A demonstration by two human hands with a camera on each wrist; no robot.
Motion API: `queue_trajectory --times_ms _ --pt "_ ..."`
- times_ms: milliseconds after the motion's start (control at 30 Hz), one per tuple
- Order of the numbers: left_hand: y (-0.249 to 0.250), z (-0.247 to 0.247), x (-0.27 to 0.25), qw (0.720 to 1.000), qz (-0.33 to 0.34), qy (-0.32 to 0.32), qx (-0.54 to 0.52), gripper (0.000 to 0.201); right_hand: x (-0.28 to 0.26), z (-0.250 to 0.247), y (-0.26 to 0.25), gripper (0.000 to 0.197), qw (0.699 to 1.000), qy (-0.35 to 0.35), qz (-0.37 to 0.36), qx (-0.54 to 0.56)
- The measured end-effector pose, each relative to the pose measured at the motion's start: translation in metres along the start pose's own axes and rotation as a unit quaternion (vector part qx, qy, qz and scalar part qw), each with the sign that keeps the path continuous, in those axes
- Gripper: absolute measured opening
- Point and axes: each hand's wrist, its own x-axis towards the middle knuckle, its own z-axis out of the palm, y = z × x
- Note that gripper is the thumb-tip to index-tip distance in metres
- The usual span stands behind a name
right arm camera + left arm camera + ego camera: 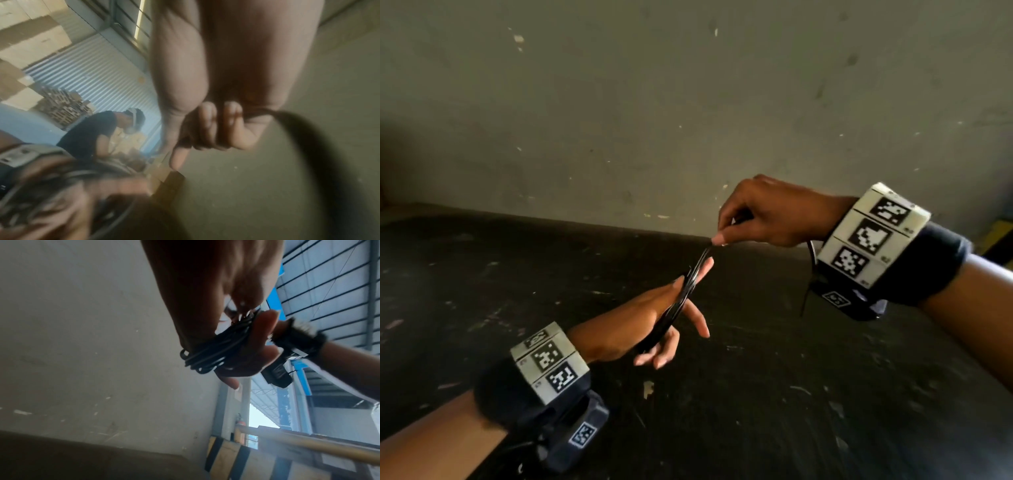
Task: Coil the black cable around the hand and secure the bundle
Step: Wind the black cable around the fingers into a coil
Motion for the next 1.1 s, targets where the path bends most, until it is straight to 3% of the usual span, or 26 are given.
queue_trajectory --times_ms 33,100,167,267,367,433,567,833,1000,1100 --pt "0.000 0.000 0.000 0.999 -0.013 -0.037 -0.015 0.058 0.003 0.004 0.006 0.023 1.000 0.015 -0.009 0.009" --pt "0.005 0.007 -0.007 0.999 0.009 -0.041 -0.031 0.048 0.006 0.014 0.019 0.025 0.998 0.046 -0.018 0.035" --pt "0.013 0.013 -0.017 0.997 0.063 -0.006 -0.033 0.038 0.007 0.030 0.031 0.026 0.994 0.080 -0.016 0.066" --pt "0.027 0.013 -0.022 0.984 0.148 0.048 -0.089 0.041 0.007 0.070 0.035 0.023 0.977 0.172 -0.001 0.127" --pt "0.039 0.005 -0.012 0.972 0.175 0.097 -0.127 0.044 0.008 0.117 0.018 0.022 0.956 0.211 0.006 0.201" --pt "0.043 0.002 -0.004 0.965 0.183 0.120 -0.143 0.045 0.010 0.143 0.004 0.021 0.951 0.197 0.021 0.238" --pt "0.043 -0.004 0.007 0.951 0.181 0.194 -0.160 0.046 0.011 0.165 -0.023 0.020 0.957 0.080 0.094 0.261" --pt "0.021 -0.004 0.014 0.947 0.140 0.268 -0.112 0.043 -0.006 0.153 -0.060 0.027 0.990 -0.054 0.084 0.101" --pt "0.003 0.000 0.024 0.938 0.078 0.337 -0.022 0.046 -0.016 0.134 -0.072 0.029 0.998 -0.038 0.029 -0.047" --pt "-0.005 0.007 0.030 0.936 0.020 0.349 -0.027 0.052 -0.024 0.123 -0.073 0.029 0.996 -0.037 0.008 -0.077"
